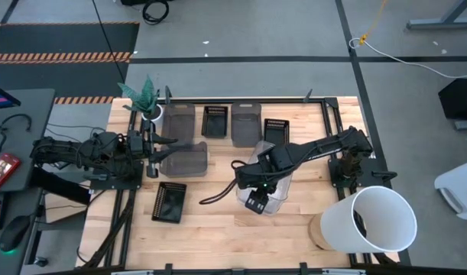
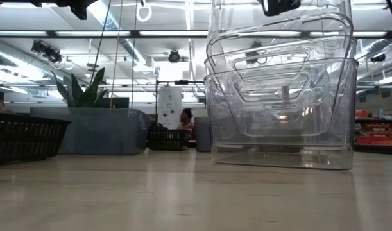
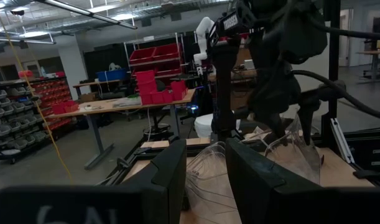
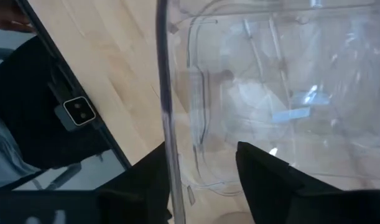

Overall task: Stack baskets by color
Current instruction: Stack the top transparent bin on the bottom stacked transparent bins

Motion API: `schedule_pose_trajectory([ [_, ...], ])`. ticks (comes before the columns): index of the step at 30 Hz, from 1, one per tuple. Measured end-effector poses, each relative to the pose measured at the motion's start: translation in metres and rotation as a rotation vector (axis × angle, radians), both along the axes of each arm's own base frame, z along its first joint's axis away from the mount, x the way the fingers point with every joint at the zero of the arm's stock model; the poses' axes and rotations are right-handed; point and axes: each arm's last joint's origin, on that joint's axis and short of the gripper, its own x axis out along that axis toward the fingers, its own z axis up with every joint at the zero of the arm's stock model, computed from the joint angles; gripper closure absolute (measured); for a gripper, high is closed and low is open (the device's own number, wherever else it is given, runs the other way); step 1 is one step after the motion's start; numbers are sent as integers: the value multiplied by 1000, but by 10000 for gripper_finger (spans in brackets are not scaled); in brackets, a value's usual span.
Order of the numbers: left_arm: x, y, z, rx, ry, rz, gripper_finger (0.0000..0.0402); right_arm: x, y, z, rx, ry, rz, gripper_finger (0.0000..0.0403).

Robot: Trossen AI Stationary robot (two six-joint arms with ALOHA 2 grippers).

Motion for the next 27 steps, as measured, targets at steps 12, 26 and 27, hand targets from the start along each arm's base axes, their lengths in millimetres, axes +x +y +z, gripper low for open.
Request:
schedule_pose_trajectory([
  [12, 0, 0, 0, 0, 0, 0, 283, 2, 0, 0, 20, -13, 5, 334],
  [26, -3, -1, 14, -174, -156, -66, 283, -5, 0, 23, 35, -11, -34, 392],
  [27, -3, -1, 14, -228, -164, -84, 283, -5, 0, 25, 39, -15, -37, 392],
])
